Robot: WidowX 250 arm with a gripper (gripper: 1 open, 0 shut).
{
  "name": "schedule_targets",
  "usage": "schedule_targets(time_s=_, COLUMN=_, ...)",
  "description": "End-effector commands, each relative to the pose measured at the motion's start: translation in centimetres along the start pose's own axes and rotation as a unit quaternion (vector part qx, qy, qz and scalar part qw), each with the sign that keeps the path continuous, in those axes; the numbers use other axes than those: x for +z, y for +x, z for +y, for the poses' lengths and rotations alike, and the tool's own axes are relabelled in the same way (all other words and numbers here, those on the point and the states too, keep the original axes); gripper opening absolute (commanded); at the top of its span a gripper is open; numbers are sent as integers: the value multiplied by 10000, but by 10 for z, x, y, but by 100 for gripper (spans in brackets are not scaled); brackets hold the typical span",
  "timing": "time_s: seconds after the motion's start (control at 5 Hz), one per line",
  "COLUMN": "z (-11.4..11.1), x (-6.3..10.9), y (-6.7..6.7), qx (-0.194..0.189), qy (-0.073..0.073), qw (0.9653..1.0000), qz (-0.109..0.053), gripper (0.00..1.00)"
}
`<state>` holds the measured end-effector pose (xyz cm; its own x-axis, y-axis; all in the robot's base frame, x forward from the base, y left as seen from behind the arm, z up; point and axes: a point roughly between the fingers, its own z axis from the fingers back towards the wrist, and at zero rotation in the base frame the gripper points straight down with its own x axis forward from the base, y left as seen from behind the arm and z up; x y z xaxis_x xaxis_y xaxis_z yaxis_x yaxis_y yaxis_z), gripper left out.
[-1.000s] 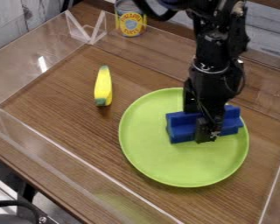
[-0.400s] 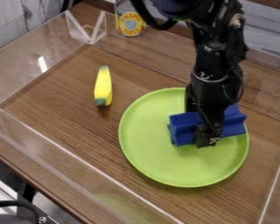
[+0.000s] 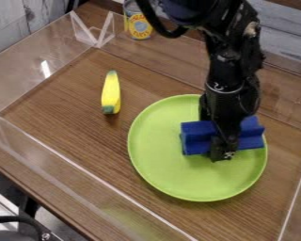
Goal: Put the blue object in the green plate
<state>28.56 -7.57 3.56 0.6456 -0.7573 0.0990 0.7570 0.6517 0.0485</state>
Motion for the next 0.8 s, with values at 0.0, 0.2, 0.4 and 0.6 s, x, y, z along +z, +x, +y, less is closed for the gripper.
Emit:
schedule_targets(time_s=0.0, z=-1, x=5, y=5, qx=-70, qy=91, qw=9997, qz=-198, gripper=0)
schedule_targets(time_s=0.2, z=-2, x=4, y=5, qx=-87, qy=97, qw=9996, qz=-243, gripper=0)
schedule_targets(time_s=0.4, z=-4, x=2, y=4, qx=-112, qy=108, qw=9995, qz=-282, gripper=0)
schedule_targets(time_s=0.6, z=-5, x=0, y=3, qx=-142, qy=125, qw=9993, qz=-316, gripper=0)
